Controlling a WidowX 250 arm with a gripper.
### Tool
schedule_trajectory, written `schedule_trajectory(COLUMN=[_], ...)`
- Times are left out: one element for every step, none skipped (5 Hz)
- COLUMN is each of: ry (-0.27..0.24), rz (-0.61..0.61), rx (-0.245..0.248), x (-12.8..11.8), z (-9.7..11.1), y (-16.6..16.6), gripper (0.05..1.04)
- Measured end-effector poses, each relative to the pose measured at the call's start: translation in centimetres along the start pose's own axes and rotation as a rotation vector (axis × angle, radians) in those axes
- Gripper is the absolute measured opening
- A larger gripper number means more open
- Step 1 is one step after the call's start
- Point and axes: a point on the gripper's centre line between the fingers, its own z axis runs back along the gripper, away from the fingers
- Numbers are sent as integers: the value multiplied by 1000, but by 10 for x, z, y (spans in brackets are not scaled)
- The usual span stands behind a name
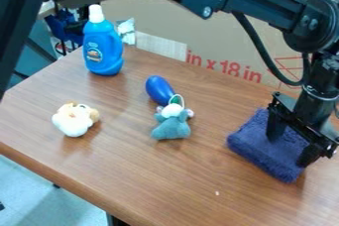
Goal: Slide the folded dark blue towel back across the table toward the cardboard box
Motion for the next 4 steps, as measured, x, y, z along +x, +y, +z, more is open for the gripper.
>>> schedule_trajectory(ry=[-40,-57,-97,-139], rz=[30,49,60,68], rx=[-29,-49,-39,-30], x=[5,7,7,12], z=[-4,-7,-12,-14], y=[3,9,14,21], gripper=[1001,1001,1001,1001])
